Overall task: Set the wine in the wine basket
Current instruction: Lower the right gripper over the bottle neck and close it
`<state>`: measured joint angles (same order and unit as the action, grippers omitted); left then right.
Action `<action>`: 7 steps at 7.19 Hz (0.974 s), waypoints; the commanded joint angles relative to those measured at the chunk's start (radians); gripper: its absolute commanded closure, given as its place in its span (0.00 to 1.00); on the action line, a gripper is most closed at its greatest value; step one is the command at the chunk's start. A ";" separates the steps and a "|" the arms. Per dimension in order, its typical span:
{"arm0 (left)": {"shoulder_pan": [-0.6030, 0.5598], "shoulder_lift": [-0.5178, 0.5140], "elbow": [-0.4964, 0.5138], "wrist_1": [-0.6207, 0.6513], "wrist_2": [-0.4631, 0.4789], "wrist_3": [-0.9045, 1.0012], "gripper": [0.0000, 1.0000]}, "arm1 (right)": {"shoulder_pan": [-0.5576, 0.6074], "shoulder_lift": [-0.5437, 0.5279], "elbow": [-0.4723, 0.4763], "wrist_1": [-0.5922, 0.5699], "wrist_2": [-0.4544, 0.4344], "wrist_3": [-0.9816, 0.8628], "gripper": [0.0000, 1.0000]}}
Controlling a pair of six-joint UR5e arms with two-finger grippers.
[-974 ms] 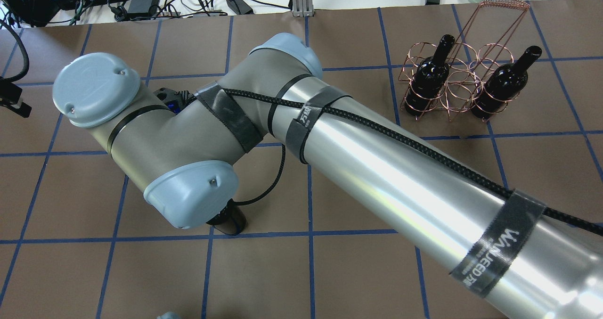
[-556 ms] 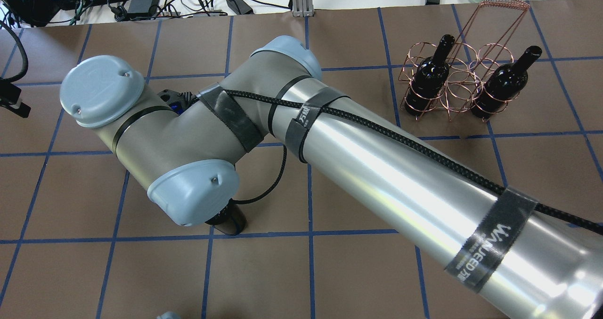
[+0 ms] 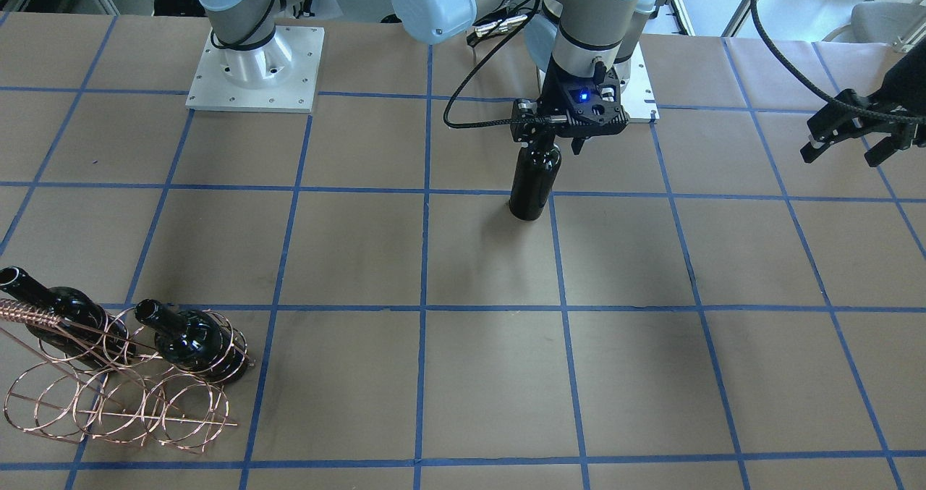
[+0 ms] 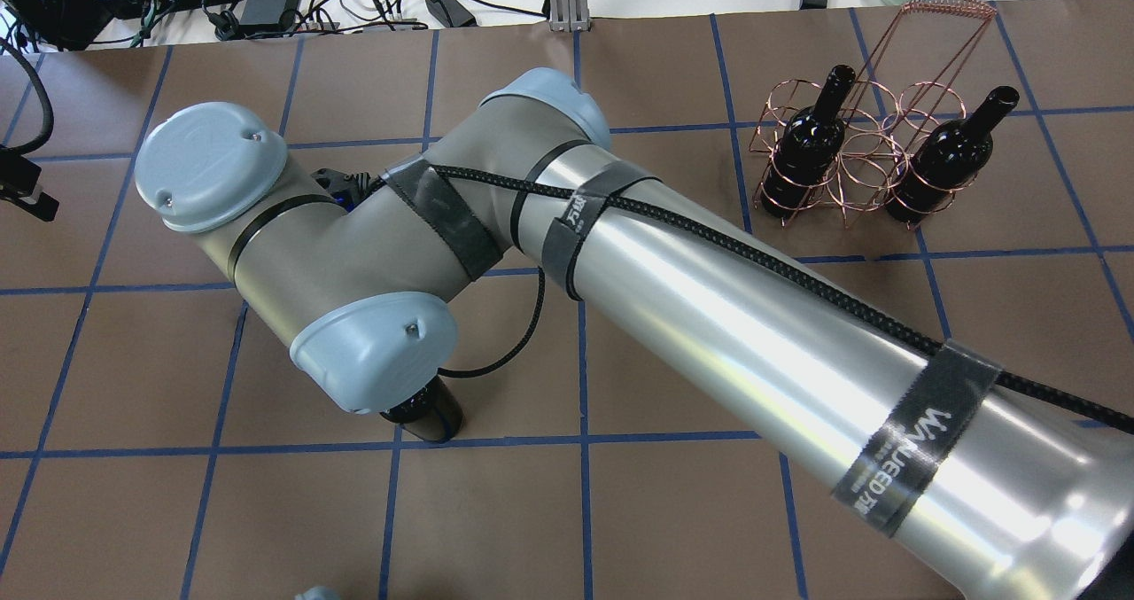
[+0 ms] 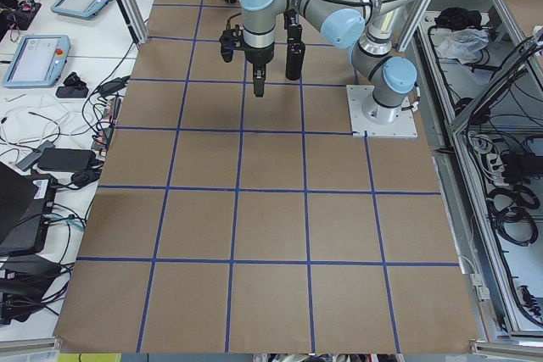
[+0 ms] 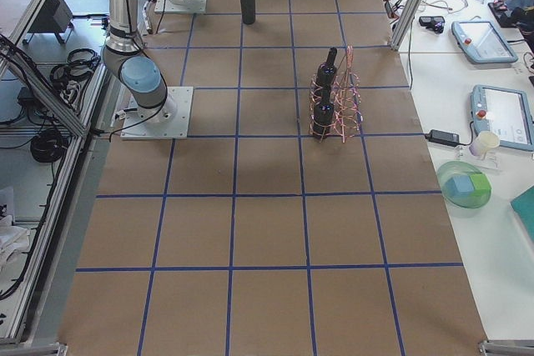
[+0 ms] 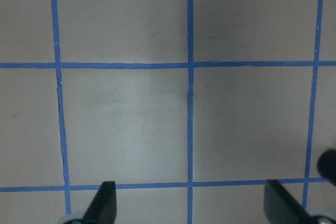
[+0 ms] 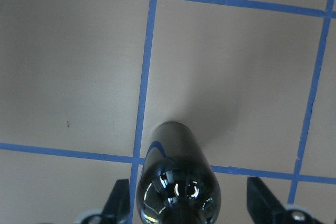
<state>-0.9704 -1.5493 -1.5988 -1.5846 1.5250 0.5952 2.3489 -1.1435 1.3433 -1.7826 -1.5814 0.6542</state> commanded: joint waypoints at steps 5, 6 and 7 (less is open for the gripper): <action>0.002 -0.002 -0.001 -0.002 0.000 0.003 0.00 | 0.000 0.001 0.023 0.003 0.004 -0.002 0.43; 0.002 -0.002 -0.001 -0.002 0.000 0.002 0.00 | 0.000 -0.002 0.023 0.005 0.007 -0.002 0.55; 0.002 0.000 -0.001 -0.002 0.000 0.002 0.00 | 0.000 -0.002 0.023 0.003 0.027 -0.001 0.63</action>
<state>-0.9679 -1.5504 -1.5999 -1.5861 1.5248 0.5973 2.3485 -1.1446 1.3666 -1.7790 -1.5703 0.6527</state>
